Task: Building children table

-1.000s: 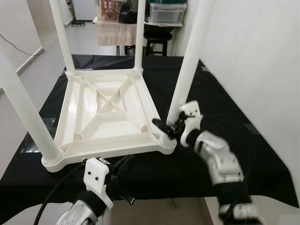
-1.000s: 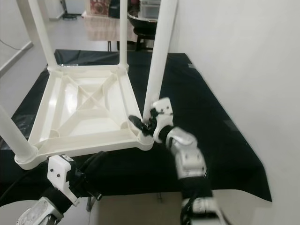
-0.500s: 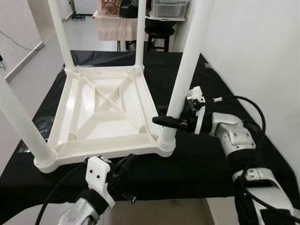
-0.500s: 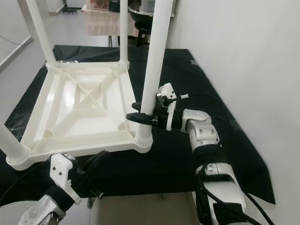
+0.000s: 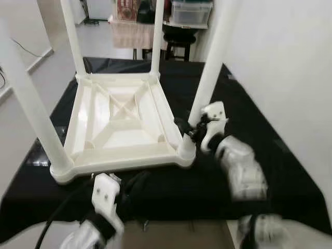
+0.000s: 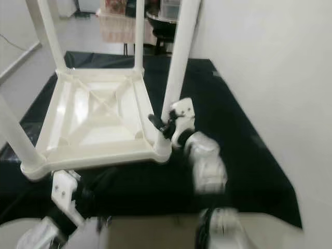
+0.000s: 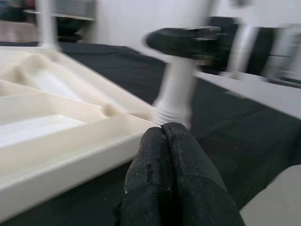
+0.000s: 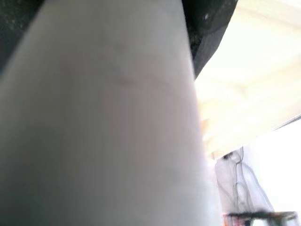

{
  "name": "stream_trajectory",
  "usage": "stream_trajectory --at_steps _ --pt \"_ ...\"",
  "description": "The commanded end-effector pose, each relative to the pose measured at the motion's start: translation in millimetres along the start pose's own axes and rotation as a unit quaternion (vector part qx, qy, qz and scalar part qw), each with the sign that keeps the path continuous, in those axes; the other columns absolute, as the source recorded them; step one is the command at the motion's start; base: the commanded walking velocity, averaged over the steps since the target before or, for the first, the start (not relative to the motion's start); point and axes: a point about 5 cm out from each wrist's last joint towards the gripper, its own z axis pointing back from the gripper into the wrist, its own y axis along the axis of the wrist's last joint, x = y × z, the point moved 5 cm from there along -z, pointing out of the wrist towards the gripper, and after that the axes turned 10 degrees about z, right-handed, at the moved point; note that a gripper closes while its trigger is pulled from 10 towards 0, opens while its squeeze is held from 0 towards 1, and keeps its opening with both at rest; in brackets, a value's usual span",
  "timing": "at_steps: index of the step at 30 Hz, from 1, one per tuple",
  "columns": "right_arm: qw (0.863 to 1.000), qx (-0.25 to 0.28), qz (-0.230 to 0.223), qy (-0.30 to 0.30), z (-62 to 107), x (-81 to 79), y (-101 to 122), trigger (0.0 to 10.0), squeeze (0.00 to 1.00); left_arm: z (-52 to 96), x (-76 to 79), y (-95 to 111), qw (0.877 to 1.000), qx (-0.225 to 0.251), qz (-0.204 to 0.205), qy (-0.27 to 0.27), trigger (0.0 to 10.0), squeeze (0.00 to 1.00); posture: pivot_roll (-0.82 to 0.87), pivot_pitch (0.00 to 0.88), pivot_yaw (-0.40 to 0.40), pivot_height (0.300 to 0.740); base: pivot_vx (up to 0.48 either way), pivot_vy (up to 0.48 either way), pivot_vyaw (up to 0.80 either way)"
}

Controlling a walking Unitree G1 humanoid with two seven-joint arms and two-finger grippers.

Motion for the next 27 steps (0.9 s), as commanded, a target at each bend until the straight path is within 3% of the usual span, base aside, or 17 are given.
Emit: stream_trajectory --at_steps 1,4,7,8,9,10,11,16,17,18,19,20,22,24,25,26,27 --pt "0.994 -0.106 -0.019 0.013 19.4 -19.1 -51.2 0.0 0.00 0.0 -0.9 -0.1 1.000 -0.006 -0.002 -0.003 10.0 0.00 0.10 0.076 -0.069 0.740 0.000 0.000 0.00" --pt "0.994 -0.104 -0.028 -0.007 13.5 -7.0 -51.6 0.0 0.00 -0.3 -1.7 -0.9 1.000 -0.010 -0.005 -0.005 10.0 0.00 0.10 0.067 -0.065 0.740 0.000 0.000 0.00" --pt "0.995 -0.093 0.003 -0.034 1.3 7.5 -44.0 0.0 0.00 -0.2 -1.6 -1.3 1.000 -0.013 -0.003 -0.009 10.0 0.00 0.12 0.072 -0.079 0.740 0.000 0.000 0.00" --pt "0.994 -0.101 0.019 -0.034 -2.9 2.0 -41.9 10.0 0.00 0.2 -2.4 -1.1 1.000 -0.012 -0.005 -0.004 10.0 0.00 0.12 0.071 -0.075 0.740 0.000 0.000 0.00" --pt "0.995 -0.101 0.012 -0.020 -4.1 -3.8 -40.9 10.0 0.00 0.3 -2.7 -1.1 1.000 -0.011 -0.006 -0.002 10.0 0.00 0.12 0.071 -0.075 0.740 0.000 0.000 0.00" --pt "0.995 -0.095 0.007 -0.014 -5.9 -5.9 -37.4 10.0 0.35 0.1 -3.0 -1.0 1.000 -0.011 -0.006 0.000 10.0 0.00 0.12 0.071 -0.075 0.740 0.000 0.000 0.00" --pt "0.996 -0.088 -0.002 -0.014 -7.5 -5.8 -32.9 10.0 1.00 -0.4 -3.3 -1.1 1.000 -0.011 -0.006 0.000 10.0 0.00 0.12 0.065 -0.070 0.740 0.000 0.000 0.00" --pt "0.999 -0.042 -0.007 0.030 -20.1 -4.5 -13.1 10.0 1.00 -1.8 -3.4 -2.2 1.000 -0.011 -0.004 -0.002 10.0 0.00 0.12 0.059 -0.071 0.740 0.000 0.000 0.00" --pt "0.998 -0.017 -0.011 0.067 -22.9 -7.3 -3.3 10.0 1.00 -2.4 -3.2 -2.7 1.000 -0.012 -0.003 -0.003 10.0 0.00 0.12 0.050 -0.072 0.740 0.000 0.000 0.00" --pt "0.991 0.001 0.013 0.135 -24.5 -11.4 3.4 10.0 0.00 -3.1 -3.1 -3.4 1.000 -0.012 -0.003 -0.004 10.0 0.00 0.12 0.047 -0.072 0.740 0.000 0.000 0.00" --pt "0.991 0.001 0.013 0.135 -24.5 -11.4 3.4 10.0 0.00 -3.1 -3.1 -3.4 1.000 -0.012 -0.003 -0.004 10.0 0.00 0.12 0.047 -0.072 0.740 0.000 0.000 0.00" --pt "0.983 0.009 0.031 0.182 -23.7 -14.1 6.3 10.0 0.00 -3.7 -3.0 -3.8 1.000 -0.013 -0.002 -0.005 10.0 0.00 0.12 0.047 -0.072 0.740 0.000 0.000 0.00" --pt "0.983 0.009 0.031 0.182 -23.7 -14.1 6.3 10.0 0.00 -3.7 -3.0 -3.8 1.000 -0.013 -0.002 -0.005 10.0 0.00 0.12 0.047 -0.072 0.740 0.000 0.000 0.00" --pt "0.946 0.021 0.104 0.305 -17.2 -18.2 9.0 10.0 0.00 -5.1 -2.5 -5.1 1.000 -0.013 -0.002 -0.006 10.0 0.00 0.13 0.031 -0.085 0.740 0.000 0.000 0.00" --pt "0.946 0.021 0.104 0.305 -17.2 -18.2 9.0 10.0 0.00 -5.1 -2.5 -5.1 1.000 -0.013 -0.002 -0.006 10.0 0.00 0.13 0.031 -0.085 0.740 0.000 0.000 0.00" --pt "0.921 0.011 0.115 0.371 -14.9 -14.1 8.3 10.0 0.00 -6.2 -2.2 -6.3 1.000 -0.013 -0.002 -0.006 10.0 0.00 0.14 0.025 -0.088 0.740 0.000 0.000 0.00" --pt "0.921 0.011 0.115 0.371 -14.9 -14.1 8.3 10.0 0.00 -6.2 -2.2 -6.3 1.000 -0.013 -0.002 -0.006 10.0 0.00 0.14 0.025 -0.088 0.740 0.000 0.000 0.00"
